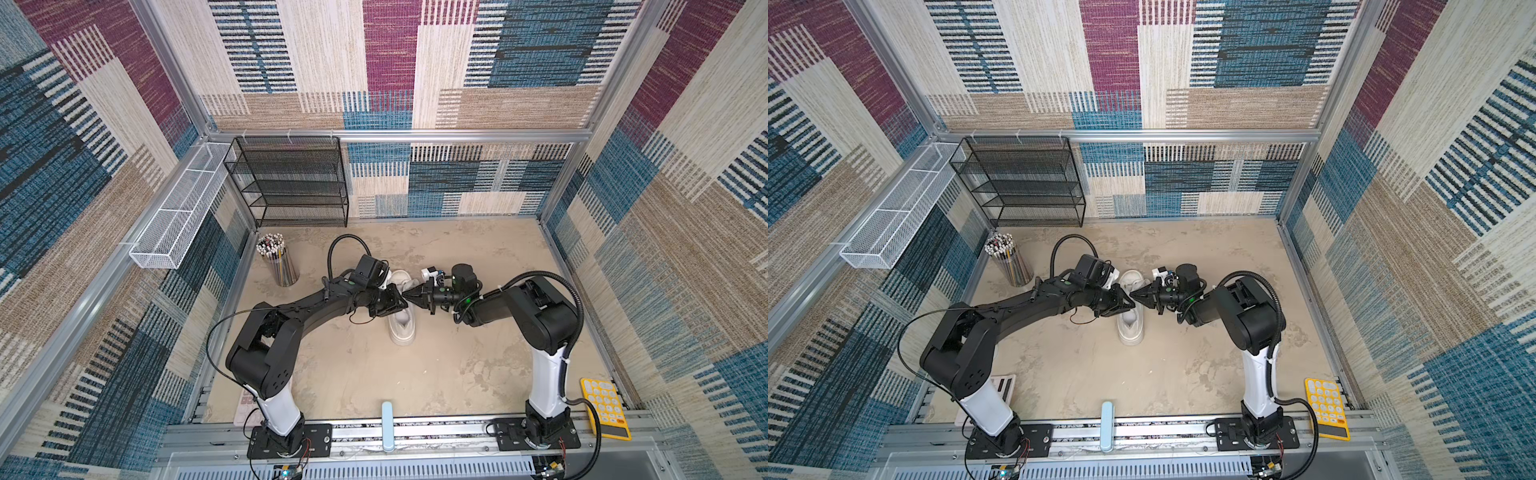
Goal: Tie the shoes
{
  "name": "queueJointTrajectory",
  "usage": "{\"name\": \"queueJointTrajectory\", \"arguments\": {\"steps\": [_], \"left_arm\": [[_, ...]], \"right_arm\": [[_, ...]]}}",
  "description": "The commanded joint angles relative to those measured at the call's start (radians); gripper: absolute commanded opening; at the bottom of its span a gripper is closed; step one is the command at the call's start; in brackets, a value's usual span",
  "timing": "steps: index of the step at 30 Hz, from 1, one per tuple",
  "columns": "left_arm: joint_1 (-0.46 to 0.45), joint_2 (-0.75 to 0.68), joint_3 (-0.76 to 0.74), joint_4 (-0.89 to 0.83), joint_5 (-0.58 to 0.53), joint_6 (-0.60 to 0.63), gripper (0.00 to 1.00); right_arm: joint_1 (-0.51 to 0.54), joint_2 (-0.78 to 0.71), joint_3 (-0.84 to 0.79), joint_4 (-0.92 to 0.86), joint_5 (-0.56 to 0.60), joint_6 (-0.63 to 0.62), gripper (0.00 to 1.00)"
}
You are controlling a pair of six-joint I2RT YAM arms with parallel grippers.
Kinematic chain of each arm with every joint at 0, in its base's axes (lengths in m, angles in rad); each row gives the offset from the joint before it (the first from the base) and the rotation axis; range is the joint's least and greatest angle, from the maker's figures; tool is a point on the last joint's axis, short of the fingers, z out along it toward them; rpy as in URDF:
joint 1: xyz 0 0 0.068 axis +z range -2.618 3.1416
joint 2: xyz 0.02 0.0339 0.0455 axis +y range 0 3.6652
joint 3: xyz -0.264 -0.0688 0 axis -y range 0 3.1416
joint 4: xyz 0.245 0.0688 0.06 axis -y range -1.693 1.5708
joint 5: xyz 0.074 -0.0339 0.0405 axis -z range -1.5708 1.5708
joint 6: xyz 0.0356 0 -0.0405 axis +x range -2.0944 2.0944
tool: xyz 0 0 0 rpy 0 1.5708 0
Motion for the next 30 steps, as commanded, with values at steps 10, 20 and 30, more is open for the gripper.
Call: {"name": "queueJointTrajectory", "arguments": {"steps": [10,20,30], "left_arm": [[-0.003,0.007,-0.007,0.016,-0.032,-0.023,0.16],[-0.003,-0.028,-0.008,-0.015,-0.063,-0.005,0.00],[0.002,-0.088,-0.021,-0.073,-0.086,0.020,0.00]], "right_arm": [[0.000,-0.004,-0.006,0.029,-0.006,0.010,0.00],[0.000,-0.013,-0.006,0.028,-0.002,0.006,0.05],[-0.020,-0.055,-0.038,-0.013,0.014,-0.026,0.24]]}}
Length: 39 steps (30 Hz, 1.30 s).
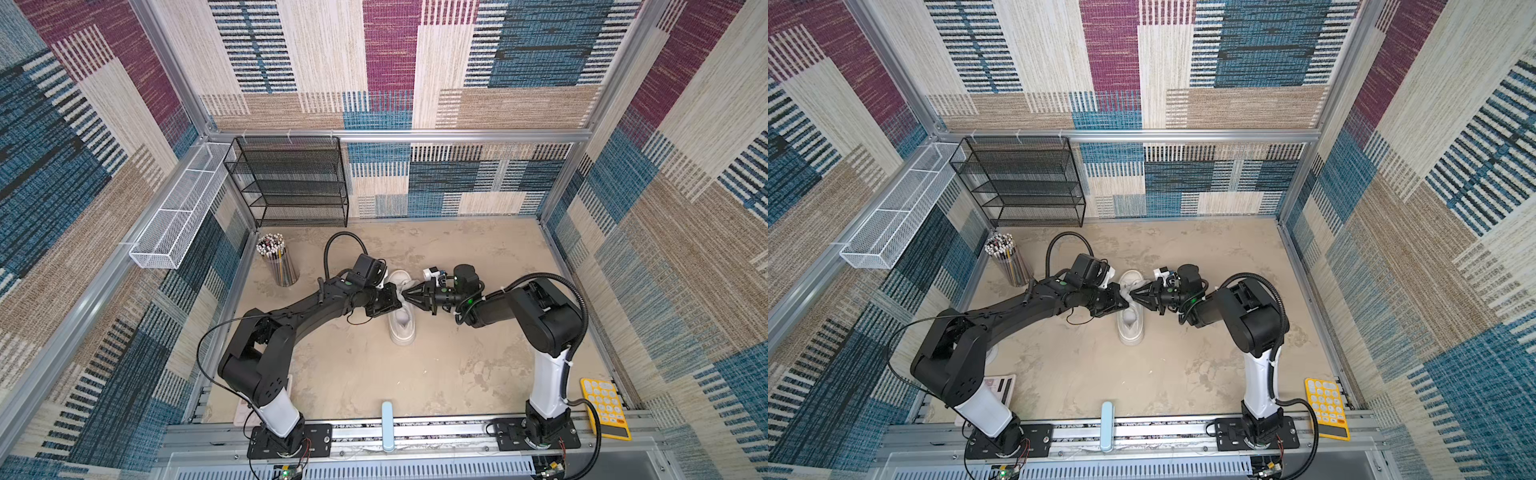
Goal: Tie the shoes
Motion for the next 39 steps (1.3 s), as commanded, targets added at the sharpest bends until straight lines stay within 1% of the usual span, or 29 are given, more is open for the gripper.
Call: {"name": "queueJointTrajectory", "arguments": {"steps": [1,5,8,10,13,16,20,23,24,25,27,29,32,35,39], "left_arm": [[0.004,-0.026,-0.012,-0.030,-0.025,0.016,0.00],[0.005,-0.056,-0.013,-0.049,-0.031,0.021,0.00],[0.007,-0.082,-0.006,-0.071,-0.038,0.026,0.00],[0.010,-0.096,0.000,-0.085,-0.038,0.028,0.00],[0.015,-0.115,0.012,-0.110,-0.036,0.033,0.00],[0.020,-0.142,0.026,-0.134,-0.037,0.034,0.00],[0.029,-0.176,0.088,-0.183,-0.038,0.045,0.00],[0.037,-0.172,0.172,-0.216,-0.028,0.060,0.00],[0.040,-0.164,0.201,-0.228,-0.022,0.068,0.00],[0.044,-0.151,0.236,-0.241,-0.012,0.074,0.00],[0.052,-0.121,0.296,-0.254,0.014,0.080,0.00],[0.056,-0.085,0.353,-0.260,0.040,0.083,0.00],[0.058,-0.036,0.427,-0.265,0.075,0.082,0.00],[0.058,0.004,0.504,-0.280,0.098,0.085,0.00],[0.056,0.030,0.562,-0.299,0.116,0.088,0.00]], "right_arm": [[-0.009,-0.019,-0.012,-0.006,0.007,-0.020,0.25],[-0.017,-0.036,-0.035,-0.007,0.011,-0.025,0.28],[-0.025,-0.053,-0.050,-0.013,0.014,-0.033,0.28],[-0.030,-0.069,-0.053,-0.046,0.018,-0.058,0.28],[-0.040,-0.105,-0.051,-0.133,0.039,-0.133,0.29],[-0.046,-0.158,-0.028,-0.290,0.091,-0.282,0.30],[-0.047,-0.250,0.066,-0.617,0.256,-0.601,0.31],[-0.044,-0.327,0.097,-0.722,0.368,-0.806,0.34],[-0.043,-0.354,0.095,-0.725,0.390,-0.852,0.36],[-0.043,-0.385,0.086,-0.726,0.419,-0.912,0.41],[-0.042,-0.439,0.077,-0.724,0.419,-1.015,0.50],[-0.036,-0.472,0.079,-0.729,0.415,-1.099,0.55],[-0.001,-0.502,0.061,-0.692,0.435,-1.210,0.57],[0.058,-0.523,0.021,-0.599,0.482,-1.315,0.61],[0.076,-0.493,0.023,-0.503,0.445,-1.321,0.61]]}}
